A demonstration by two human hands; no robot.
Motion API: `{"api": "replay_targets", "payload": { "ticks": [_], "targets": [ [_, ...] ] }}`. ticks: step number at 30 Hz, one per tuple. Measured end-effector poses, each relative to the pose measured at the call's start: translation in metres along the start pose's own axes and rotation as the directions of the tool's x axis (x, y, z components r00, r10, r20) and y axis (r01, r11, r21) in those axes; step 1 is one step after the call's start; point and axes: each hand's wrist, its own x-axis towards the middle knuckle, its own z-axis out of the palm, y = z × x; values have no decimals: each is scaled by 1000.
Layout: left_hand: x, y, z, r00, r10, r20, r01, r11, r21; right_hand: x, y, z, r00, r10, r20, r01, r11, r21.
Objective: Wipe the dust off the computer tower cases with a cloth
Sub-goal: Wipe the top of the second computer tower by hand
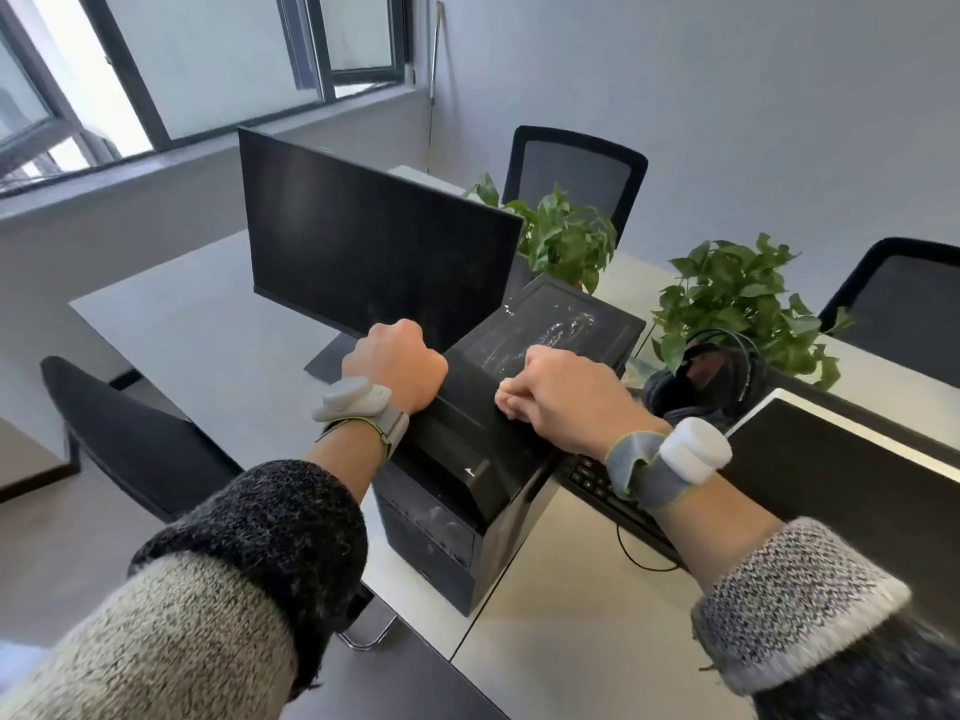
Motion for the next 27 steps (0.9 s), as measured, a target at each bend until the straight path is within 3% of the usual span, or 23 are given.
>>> {"api": "replay_targets", "payload": {
  "ticks": [10,22,27],
  "targets": [
    [1,0,0,1000,-13,-10,13,1000,3,105,-45,9,992,52,-119,-39,994,106],
    [-7,5,-4,1000,-28,3,28,1000,-7,-53,23,7,996,31,-83,-29,999,31],
    [-6,2,-3,1000,-14,-17,14,1000,-7,-60,36,6,998,17,-67,-17,1000,-9]
  ]
}}
